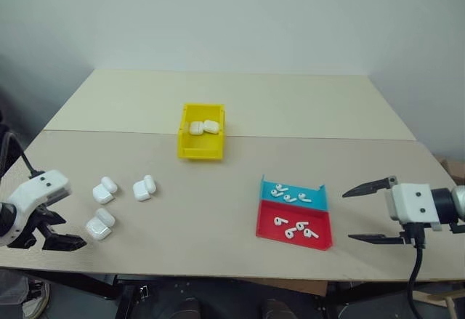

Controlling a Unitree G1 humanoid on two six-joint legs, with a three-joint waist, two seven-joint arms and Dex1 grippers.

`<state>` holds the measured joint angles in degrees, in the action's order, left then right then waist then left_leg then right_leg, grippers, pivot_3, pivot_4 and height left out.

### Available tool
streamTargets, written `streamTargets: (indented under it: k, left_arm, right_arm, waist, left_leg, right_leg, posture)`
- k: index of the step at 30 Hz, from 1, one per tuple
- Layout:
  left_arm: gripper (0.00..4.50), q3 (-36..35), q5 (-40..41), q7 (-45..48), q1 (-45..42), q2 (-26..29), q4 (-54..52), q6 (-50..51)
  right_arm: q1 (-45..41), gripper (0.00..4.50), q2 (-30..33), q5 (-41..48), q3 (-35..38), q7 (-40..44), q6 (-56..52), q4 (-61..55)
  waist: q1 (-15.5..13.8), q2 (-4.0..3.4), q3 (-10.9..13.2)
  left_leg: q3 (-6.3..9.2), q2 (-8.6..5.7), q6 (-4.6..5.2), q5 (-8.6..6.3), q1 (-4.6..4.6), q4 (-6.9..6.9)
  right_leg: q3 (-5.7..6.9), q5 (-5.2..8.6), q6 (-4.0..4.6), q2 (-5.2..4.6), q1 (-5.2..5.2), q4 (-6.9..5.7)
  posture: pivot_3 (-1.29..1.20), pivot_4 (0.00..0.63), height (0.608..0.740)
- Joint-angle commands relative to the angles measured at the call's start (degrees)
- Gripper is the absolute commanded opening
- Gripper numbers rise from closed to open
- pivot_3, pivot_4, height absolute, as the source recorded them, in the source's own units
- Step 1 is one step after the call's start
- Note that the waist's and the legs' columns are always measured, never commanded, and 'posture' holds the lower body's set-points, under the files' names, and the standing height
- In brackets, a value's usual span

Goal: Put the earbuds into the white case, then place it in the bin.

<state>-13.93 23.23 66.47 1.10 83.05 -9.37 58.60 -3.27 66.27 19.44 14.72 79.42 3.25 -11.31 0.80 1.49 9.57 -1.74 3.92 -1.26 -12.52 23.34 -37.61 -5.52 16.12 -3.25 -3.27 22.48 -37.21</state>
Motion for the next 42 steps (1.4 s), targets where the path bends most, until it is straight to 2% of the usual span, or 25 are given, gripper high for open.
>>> streamTargets:
  k: [1,10,18,36,39,42]
  left_arm:
    - [4.5,6.39,-1.59,0.44,-6.08,0.36,3.19,-1.42]
    - [4.5,18.38,-5.21,2.7,-18.14,-2.5,9.15,-3.29]
    - [4.5,25.66,-8.83,5.18,-24.09,-4.21,11.07,-3.53]
    - [4.5,27.97,-13.08,4.02,-23.78,-6.82,10.81,-3.63]
    - [3.89,27.3,-13.42,2.08,-23.34,-7.93,10.81,-3.09]
    - [2.92,27.19,-13.36,1.14,-23.52,-8.91,11.16,-2.04]
  right_arm:
    - [0.27,4.46,0.77,1.55,2.99,0.18,-0.49,-1.42]
    - [2.12,4.46,0.54,1.58,4.41,0.05,-1.28,-2.65]
    - [3.47,4.46,0.3,1.49,5.73,-0.03,-2.12,-3.82]
    - [3.17,4.46,0.53,1.56,5.91,-0.37,-2.36,-3.64]
    - [2.74,4.5,0.53,1.29,5.56,-0.45,-1.94,-3.24]
    - [2.15,4.5,0.59,0.98,5.18,-0.46,-1.5,-2.71]
  waist:
    - [-0.01,0.0,0.0]
    - [0.03,0.01,0.0]
    - [-0.08,0.01,0.0]
    - [-0.04,0.01,0.0]
    - [-0.05,0.01,0.0]
    - [-0.06,0.0,-0.01]
  left_leg:
    - [0.0,0.0,0.0,0.0,0.03,0.0]
    - [0.01,0.0,0.0,0.0,0.14,-0.02]
    - [0.02,0.0,0.0,0.0,0.15,-0.03]
    - [0.04,0.0,0.01,0.0,0.15,-0.08]
    - [0.03,0.0,0.01,0.0,0.14,-0.09]
    - [0.03,-0.01,0.01,0.0,0.09,-0.1]
  right_leg:
    - [0.0,0.0,0.0,0.01,0.02,0.0]
    - [0.0,-0.01,-0.02,0.04,0.11,-0.05]
    - [0.0,0.0,-0.03,0.04,0.1,-0.06]
    - [0.0,-0.01,-0.06,0.04,0.08,-0.1]
    - [-0.01,-0.01,-0.06,0.04,0.08,-0.13]
    - [-0.01,-0.01,-0.06,0.03,0.03,-0.15]
  posture:
    - [0.0,0.15,0.74]
    - [0.0,0.15,0.74]
    - [0.0,0.15,0.74]
    - [0.0,0.15,0.74]
    - [0.0,0.15,0.74]
    - [0.0,0.15,0.74]
